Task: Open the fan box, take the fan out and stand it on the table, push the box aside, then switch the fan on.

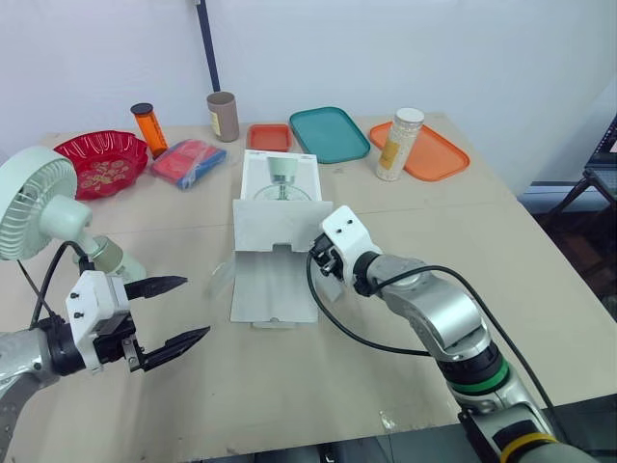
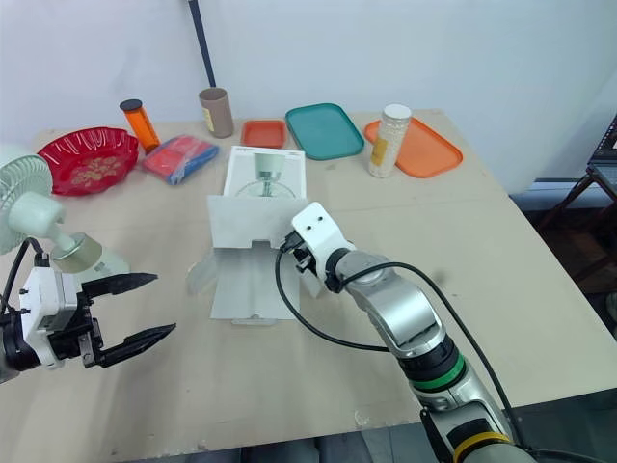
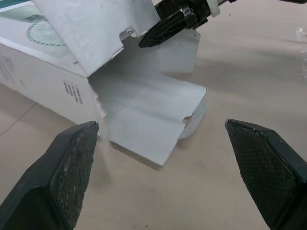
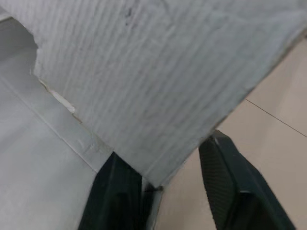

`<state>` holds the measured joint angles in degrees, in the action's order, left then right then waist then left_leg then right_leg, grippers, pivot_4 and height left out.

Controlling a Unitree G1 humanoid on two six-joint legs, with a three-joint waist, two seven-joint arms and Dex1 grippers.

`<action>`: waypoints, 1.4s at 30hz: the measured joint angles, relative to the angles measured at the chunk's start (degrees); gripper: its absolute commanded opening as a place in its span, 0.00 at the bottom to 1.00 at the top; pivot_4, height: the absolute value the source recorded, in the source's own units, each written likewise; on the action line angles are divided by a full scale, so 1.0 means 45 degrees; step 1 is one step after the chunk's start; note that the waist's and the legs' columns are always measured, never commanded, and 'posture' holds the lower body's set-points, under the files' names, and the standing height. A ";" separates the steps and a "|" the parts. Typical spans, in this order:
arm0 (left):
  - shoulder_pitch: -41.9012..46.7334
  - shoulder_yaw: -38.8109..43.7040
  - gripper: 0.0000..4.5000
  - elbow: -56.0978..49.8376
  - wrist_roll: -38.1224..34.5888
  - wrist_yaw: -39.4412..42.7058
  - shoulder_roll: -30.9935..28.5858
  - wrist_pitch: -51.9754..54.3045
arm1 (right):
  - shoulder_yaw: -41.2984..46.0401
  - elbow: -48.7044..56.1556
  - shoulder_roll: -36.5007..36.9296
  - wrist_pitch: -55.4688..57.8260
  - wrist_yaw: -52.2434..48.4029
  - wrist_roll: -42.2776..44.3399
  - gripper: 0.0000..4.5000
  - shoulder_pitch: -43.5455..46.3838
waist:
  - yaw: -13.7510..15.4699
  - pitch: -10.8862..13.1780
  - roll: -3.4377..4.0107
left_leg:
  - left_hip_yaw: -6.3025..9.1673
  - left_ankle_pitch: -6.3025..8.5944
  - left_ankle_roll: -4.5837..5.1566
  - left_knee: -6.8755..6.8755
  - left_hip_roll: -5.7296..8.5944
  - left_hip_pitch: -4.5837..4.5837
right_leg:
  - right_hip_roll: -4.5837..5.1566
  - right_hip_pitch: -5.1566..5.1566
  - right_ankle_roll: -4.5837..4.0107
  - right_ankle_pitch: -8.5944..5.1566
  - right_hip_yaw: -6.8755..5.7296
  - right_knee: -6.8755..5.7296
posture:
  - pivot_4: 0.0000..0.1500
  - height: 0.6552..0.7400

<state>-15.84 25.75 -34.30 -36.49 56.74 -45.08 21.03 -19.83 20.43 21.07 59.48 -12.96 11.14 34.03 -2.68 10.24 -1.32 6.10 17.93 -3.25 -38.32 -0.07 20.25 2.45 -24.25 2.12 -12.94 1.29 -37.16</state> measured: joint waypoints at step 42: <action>0.4647 -0.2753 1.00 0.2597 0.0098 0.1156 -0.0254 -0.0044 | 0.6250 0.1652 0.2771 0.0433 -0.2041 0.0526 0.00 -0.3807 | 0.0046 0.0000 0.0008 | -0.0004 0.0007 0.0014 -0.0008 0.0011 0.0007 | -0.0001 0.0007 0.0007 -0.0002 0.0010 0.0000 | 1.00 1.00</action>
<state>5.07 13.36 -22.61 -36.05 61.94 -46.22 20.83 8.29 27.86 33.55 61.43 -22.15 13.51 16.90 -2.48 10.24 -1.28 6.09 17.96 -3.18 -38.35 -0.03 20.28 2.45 -24.21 2.15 -12.95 1.33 -37.16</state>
